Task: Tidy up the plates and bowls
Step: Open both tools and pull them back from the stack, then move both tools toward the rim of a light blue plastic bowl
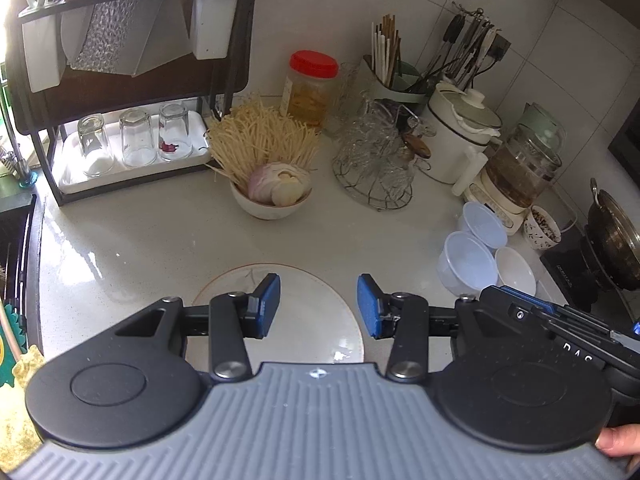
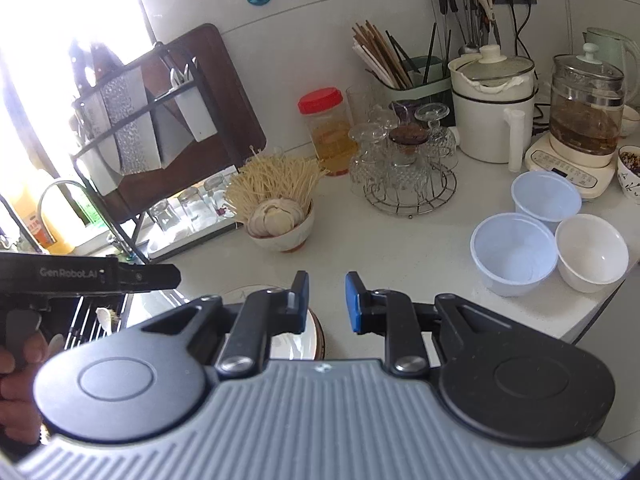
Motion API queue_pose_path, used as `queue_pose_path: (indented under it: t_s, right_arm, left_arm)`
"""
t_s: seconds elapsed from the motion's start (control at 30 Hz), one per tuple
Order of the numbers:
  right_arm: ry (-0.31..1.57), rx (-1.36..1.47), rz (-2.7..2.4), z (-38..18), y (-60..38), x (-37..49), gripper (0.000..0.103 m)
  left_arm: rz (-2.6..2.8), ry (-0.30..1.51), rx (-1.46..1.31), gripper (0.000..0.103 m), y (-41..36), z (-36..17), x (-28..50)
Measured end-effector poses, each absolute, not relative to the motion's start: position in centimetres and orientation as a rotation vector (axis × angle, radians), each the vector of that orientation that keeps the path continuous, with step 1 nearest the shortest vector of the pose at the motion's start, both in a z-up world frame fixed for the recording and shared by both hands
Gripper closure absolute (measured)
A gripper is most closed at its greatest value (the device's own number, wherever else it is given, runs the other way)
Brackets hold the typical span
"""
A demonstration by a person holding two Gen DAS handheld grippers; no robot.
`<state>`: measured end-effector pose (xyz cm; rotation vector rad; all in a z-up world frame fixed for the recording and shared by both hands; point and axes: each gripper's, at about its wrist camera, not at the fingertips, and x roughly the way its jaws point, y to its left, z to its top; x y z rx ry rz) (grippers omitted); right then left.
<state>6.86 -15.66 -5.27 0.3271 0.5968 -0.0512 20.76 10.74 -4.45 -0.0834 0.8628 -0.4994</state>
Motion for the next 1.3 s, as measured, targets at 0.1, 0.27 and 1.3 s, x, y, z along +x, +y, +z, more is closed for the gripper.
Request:
queue_pose_path:
  t_s: [0.1,0.27,1.3]
  right_arm:
    - [0.574,0.325,-0.052,-4.5,-16.1,5.5,0.079]
    - [0.552,0.331,-0.052,-3.6,-16.8,3.0,0.079]
    - [0.585,0.461,-0.260,-7.9,-24.8,-1.6,0.079]
  left_arm:
    - [-0.510,0.842,-0.077,0.055,9.7,-3.6,19.1]
    - [-0.536,0.828,-0.067,0.055,8.2,-2.8,16.0]
    - [-0.693,0.897,0.077,0.053,-3.9,-6.5,14.9]
